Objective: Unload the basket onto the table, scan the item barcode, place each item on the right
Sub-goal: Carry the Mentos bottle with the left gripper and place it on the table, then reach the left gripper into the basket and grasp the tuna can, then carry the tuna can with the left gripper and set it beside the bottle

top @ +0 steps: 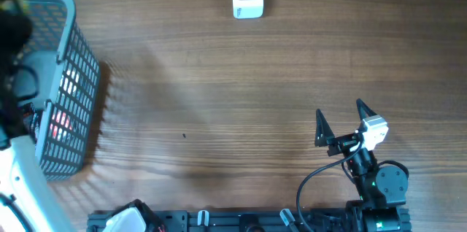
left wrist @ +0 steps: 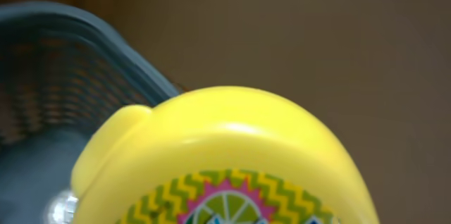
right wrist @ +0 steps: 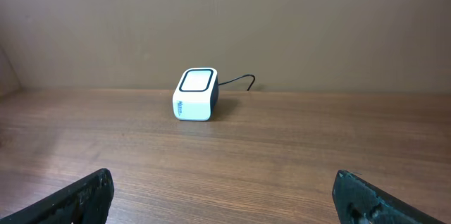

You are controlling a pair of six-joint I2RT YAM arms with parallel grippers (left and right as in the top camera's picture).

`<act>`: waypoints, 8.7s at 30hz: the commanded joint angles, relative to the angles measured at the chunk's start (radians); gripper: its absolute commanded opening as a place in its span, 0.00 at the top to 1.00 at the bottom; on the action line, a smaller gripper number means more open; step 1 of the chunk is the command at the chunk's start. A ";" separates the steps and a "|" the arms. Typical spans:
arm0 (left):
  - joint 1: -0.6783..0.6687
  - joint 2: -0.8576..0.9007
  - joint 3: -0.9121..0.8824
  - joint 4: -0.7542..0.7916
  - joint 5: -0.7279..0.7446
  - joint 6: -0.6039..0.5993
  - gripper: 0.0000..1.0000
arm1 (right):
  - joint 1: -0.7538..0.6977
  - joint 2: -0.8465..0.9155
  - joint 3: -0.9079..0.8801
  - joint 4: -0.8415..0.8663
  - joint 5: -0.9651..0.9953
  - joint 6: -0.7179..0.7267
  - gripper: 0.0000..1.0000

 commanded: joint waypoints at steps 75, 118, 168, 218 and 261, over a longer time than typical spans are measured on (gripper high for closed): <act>-1.100 0.705 -0.167 -0.158 -0.698 -1.281 0.00 | 0.006 -0.006 -0.001 0.005 0.010 0.017 0.00; 0.246 0.352 -0.160 -0.058 -0.292 -0.024 0.00 | 0.006 -0.006 -0.001 0.005 0.010 0.017 0.00; 0.054 0.815 -0.167 -0.014 -0.328 0.100 0.29 | 0.006 -0.006 -0.001 0.005 0.010 0.017 0.00; -0.470 -0.030 -0.066 -0.092 0.104 0.293 0.30 | 0.006 -0.006 -0.001 0.005 0.010 0.017 0.00; -1.186 0.853 -0.068 0.042 -0.521 -0.365 0.23 | 0.006 -0.006 -0.001 0.005 0.010 0.017 0.00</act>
